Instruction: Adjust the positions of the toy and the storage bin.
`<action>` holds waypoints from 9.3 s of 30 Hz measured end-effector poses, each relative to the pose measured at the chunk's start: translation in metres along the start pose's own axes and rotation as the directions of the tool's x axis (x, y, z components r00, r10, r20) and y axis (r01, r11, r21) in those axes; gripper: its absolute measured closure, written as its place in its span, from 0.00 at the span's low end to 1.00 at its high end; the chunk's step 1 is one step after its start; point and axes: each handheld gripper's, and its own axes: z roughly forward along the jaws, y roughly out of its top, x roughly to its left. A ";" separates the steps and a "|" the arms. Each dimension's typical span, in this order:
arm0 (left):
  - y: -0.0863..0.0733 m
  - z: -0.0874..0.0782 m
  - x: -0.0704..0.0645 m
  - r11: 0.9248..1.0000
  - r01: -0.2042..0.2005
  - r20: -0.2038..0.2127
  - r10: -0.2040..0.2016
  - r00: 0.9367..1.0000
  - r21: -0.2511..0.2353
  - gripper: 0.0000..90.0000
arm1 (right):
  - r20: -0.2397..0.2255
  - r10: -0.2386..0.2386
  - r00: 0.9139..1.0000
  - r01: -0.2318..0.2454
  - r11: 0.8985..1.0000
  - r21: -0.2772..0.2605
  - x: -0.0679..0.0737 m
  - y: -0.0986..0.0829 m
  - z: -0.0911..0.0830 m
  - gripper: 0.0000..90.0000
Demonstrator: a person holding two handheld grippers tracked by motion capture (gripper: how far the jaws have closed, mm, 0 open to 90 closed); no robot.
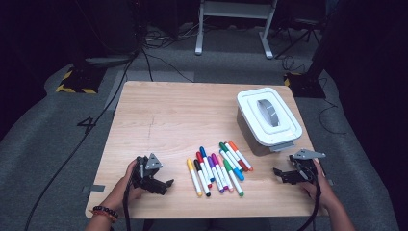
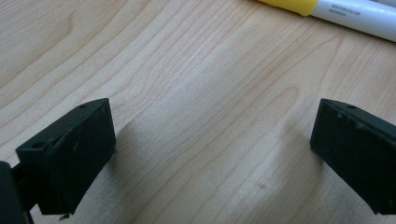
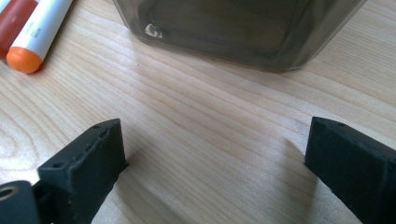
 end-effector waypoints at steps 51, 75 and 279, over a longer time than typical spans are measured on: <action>0.027 0.024 -0.029 0.999 -0.052 0.042 0.052 0.998 -0.001 0.00 | -0.357 -0.350 0.866 0.340 0.936 -0.091 0.089 0.036 0.032 0.26; 0.033 0.029 -0.014 0.998 -0.056 0.039 0.056 0.998 -0.003 0.00 | -0.309 -0.392 0.866 0.375 0.920 -0.115 0.126 0.050 0.048 0.16; 0.020 0.017 -0.006 0.999 -0.046 0.043 0.046 0.998 0.001 0.00 | -0.369 -0.473 0.800 0.449 0.880 -0.155 0.079 0.267 0.060 0.73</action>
